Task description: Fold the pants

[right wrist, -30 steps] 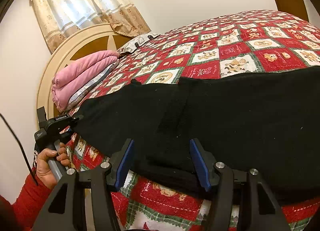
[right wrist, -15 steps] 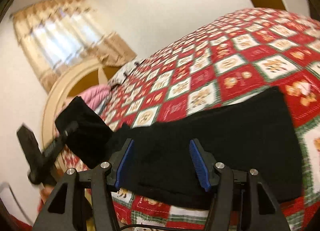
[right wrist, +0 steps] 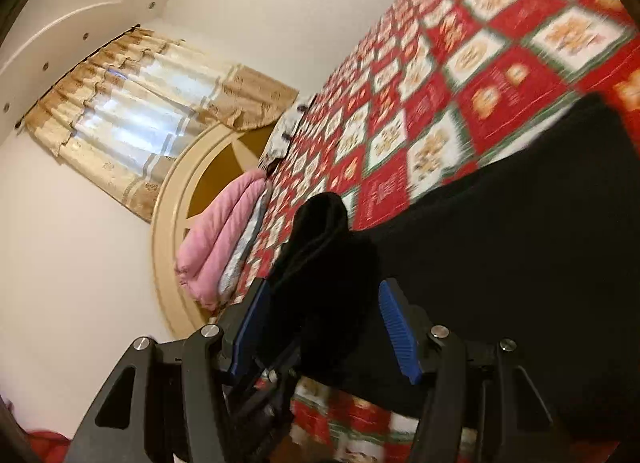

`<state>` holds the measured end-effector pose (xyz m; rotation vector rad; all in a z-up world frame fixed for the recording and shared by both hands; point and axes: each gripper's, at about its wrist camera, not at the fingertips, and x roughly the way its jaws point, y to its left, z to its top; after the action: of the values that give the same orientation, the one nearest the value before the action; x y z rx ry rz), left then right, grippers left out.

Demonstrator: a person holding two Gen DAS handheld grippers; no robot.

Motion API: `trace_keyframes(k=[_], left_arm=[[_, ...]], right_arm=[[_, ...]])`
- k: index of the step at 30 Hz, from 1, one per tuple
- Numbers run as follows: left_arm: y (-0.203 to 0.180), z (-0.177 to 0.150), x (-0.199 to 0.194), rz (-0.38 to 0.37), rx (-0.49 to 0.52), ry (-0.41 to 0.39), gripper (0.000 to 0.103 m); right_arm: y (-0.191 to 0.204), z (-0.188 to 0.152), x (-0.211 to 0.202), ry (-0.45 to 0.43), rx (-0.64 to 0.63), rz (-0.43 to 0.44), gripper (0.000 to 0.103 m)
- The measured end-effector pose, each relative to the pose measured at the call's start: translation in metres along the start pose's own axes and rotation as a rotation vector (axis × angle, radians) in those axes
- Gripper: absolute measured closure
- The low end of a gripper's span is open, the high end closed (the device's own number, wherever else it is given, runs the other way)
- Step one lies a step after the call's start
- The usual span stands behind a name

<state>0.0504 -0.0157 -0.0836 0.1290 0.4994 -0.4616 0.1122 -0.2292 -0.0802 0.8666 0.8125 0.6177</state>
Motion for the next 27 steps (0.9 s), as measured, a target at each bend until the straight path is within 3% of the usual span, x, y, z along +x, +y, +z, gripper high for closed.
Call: trace_keyframes(k=[3,4,6,9,10,12,15,21,27], left_arm=[[-0.008,-0.006,0.003,0.016,0.041,0.004,0.082],[-0.01,-0.008,0.004,0.021,0.055,0.005,0.082],[-0.013,-0.011,0.003,0.024,0.069,0.005,0.082],[-0.018,-0.013,-0.001,0.038,0.103,-0.008,0.082],[-0.02,-0.014,-0.002,0.038,0.114,-0.008,0.082],[-0.022,-0.017,0.0,0.034,0.114,0.017,0.082],[-0.025,-0.017,-0.001,0.037,0.117,0.019,0.082],[-0.047,0.005,-0.014,-0.001,0.171,-0.043,0.081],[-0.103,0.022,0.0,-0.139,0.248,-0.046,0.078]], right_arm=[[0.005,0.013,0.023,0.049,0.028,0.07,0.044],[0.007,0.014,0.028,0.052,0.027,0.079,0.039],[0.011,0.016,0.043,0.079,0.006,0.002,0.034],[0.015,0.011,0.056,0.124,-0.047,-0.096,0.036],[0.019,0.007,0.058,0.123,-0.083,-0.112,0.054],[0.028,0.001,0.061,0.134,-0.144,-0.13,0.079],[0.036,0.001,0.066,0.148,-0.194,-0.189,0.082],[0.051,0.014,0.028,0.108,-0.293,-0.182,0.082],[0.033,0.03,-0.037,0.073,-0.324,-0.235,0.082]])
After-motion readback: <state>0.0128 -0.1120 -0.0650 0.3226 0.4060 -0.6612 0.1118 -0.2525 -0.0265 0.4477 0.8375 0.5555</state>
